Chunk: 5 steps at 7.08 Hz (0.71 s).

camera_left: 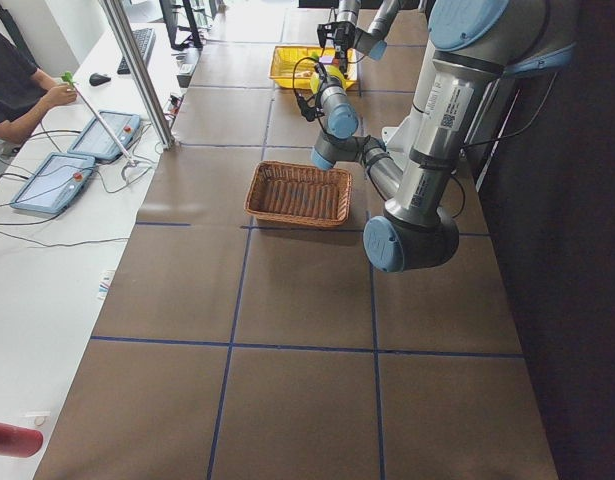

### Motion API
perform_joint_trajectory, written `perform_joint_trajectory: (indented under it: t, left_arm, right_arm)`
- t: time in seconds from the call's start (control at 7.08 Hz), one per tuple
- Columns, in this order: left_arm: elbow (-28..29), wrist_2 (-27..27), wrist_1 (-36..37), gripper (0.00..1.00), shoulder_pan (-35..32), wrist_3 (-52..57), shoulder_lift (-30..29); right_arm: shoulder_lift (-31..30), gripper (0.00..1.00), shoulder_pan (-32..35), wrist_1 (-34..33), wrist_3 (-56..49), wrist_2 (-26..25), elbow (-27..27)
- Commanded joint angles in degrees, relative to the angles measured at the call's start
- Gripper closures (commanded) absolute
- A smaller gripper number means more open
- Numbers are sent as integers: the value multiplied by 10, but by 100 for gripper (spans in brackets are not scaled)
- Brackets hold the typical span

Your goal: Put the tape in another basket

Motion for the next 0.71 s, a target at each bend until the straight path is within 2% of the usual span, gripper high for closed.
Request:
perform_joint_trajectory:
  t: [0.0, 0.14, 0.42, 0.56]
  left_arm:
    - [-32, -71, 185, 99, -33, 114, -4]
    - [-44, -72, 257, 99, -33, 149, -4]
    - [-68, -90, 390, 99, -54, 238, 1]
    - [-92, -90, 476, 99, -58, 303, 1]
  right_arm:
    - [1, 0, 46, -124, -109, -4, 6]
    - [0, 0, 59, -180, -192, -6, 9]
    - [-1, 0, 113, -295, -276, -15, 16]
    - [-5, 0, 118, -356, -327, -53, 21]
